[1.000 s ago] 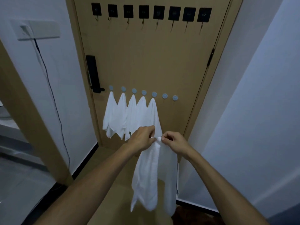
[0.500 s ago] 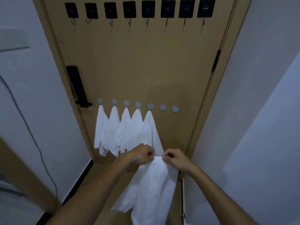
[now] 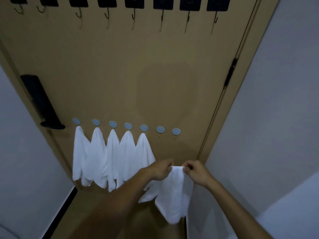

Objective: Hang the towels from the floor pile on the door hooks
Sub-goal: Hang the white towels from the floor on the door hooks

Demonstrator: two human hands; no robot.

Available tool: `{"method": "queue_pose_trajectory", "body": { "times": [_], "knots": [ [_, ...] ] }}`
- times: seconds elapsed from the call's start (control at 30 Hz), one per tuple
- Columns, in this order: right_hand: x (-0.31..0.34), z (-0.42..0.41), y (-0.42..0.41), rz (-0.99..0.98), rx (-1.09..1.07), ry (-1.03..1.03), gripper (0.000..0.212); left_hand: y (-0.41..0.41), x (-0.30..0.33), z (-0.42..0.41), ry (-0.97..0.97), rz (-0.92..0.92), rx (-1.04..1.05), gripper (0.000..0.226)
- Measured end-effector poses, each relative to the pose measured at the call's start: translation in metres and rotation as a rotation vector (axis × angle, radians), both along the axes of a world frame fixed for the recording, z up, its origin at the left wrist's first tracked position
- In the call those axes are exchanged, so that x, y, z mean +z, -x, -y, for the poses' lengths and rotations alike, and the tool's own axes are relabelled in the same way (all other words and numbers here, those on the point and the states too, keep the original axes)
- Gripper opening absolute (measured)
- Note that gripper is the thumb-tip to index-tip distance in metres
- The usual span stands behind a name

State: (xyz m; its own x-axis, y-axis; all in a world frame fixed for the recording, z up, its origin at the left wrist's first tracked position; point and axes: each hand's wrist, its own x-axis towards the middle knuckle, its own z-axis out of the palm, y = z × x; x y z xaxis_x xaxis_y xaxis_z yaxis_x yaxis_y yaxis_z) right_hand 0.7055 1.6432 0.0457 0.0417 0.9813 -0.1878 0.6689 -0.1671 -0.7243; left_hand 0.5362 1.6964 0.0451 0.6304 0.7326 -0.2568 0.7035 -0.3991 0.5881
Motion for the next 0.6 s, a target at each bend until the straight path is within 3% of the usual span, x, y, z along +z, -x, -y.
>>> {"method": "queue_pose_trajectory", "body": {
  "times": [0.27, 0.37, 0.5, 0.6],
  "knots": [
    [-0.018, -0.106, -0.031, 0.084, -0.15, -0.009, 0.019, -0.039, -0.016, -0.119, -0.039, 0.038, -0.078, 0.013],
    [-0.03, -0.147, -0.022, 0.131, -0.155, -0.029, 0.028, -0.027, -0.025, -0.162, -0.054, 0.047, -0.099, 0.01],
    [-0.049, -0.195, 0.004, 0.133, -0.142, -0.07, 0.026, 0.001, -0.036, -0.211, -0.027, 0.053, -0.115, 0.013],
    [-0.065, -0.219, 0.024, 0.101, -0.12, -0.113, 0.02, 0.025, -0.051, -0.237, -0.115, 0.036, -0.132, 0.017]
  ]
}}
